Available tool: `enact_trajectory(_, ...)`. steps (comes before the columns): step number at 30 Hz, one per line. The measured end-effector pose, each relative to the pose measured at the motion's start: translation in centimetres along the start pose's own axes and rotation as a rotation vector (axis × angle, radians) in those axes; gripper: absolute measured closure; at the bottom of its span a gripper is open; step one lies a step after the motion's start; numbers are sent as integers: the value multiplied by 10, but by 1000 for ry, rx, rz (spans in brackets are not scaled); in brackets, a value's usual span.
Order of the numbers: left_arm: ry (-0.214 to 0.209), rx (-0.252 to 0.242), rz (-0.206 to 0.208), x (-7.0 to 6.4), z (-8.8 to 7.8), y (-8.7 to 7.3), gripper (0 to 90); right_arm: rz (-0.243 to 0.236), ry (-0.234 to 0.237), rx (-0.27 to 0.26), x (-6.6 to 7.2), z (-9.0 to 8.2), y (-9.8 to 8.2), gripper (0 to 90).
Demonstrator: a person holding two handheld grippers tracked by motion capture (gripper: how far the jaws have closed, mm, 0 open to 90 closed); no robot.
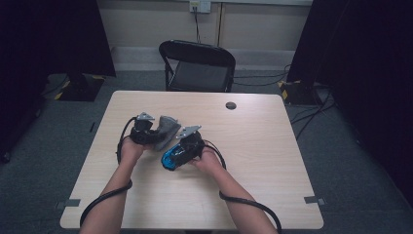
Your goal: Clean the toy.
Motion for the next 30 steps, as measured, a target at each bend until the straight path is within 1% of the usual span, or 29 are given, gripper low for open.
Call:
enact_trajectory(2, 2, 5, 18, 0, 6, 2, 758, 1, 0, 2, 0, 0, 0, 16)
enact_trajectory(3, -3, 7, 18, -2, 8, 2, 758, 0, 2, 1, 0, 0, 0, 16)
enact_trajectory(5, -4, 23, 49, -3, 13, 3, 758, 1, -1, -5, 0, 0, 0, 16)
enact_trajectory(6, -2, 30, 54, -4, 16, 3, 759, 1, -2, -6, 0, 0, 0, 16)
enact_trajectory(7, -9, 40, 53, -5, 19, 3, 761, 1, -2, -6, 0, 0, 0, 16)
enact_trajectory(9, -1, 69, 57, -7, 24, 1, 762, 0, -1, -3, -1, 0, 0, 16)
enact_trajectory(11, -17, 76, 68, -10, 29, 1, 765, -1, -1, -3, -1, 0, 0, 16)
enact_trajectory(13, -20, 93, 76, -14, 33, 1, 765, 1, -1, -3, -1, 0, 0, 16)
enact_trajectory(14, -22, 90, 79, -16, 36, 1, 764, 1, -1, -3, -1, 0, 0, 16)
enact_trajectory(16, -19, 107, 69, -18, 39, -2, 765, 0, -2, -5, -1, 0, 0, 16)
enact_trajectory(18, -13, 112, 42, -18, 41, -4, 766, 0, -2, -5, -1, 0, 0, 16)
enact_trajectory(20, -8, 100, 27, -18, 43, -5, 765, 0, -1, -4, -1, 0, 0, 16)
enact_trajectory(21, -8, 107, 36, -17, 42, -6, 765, 0, -1, -3, -1, 0, 0, 16)
enact_trajectory(24, 5, 99, 45, -18, 44, -6, 764, 3, 0, -1, 0, 0, 0, 16)
enact_trajectory(25, 5, 107, 53, -18, 43, -6, 764, 3, 0, 0, 0, 0, 0, 16)
enact_trajectory(26, 7, 113, 56, -18, 43, -6, 764, 2, 1, 1, 0, 0, 0, 16)
enact_trajectory(30, 12, 107, 60, -19, 44, -6, 766, 3, 1, 2, 0, 0, 0, 16)
Point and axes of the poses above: each handheld gripper's, and its own axes: z roughly forward along the jaws, y roughly out of its top, x roughly to its left, the point moved 9 cm from there along z, roughly forward along the jaws, and after that the axes turned 3 degrees about y, right-handed, at the moved point
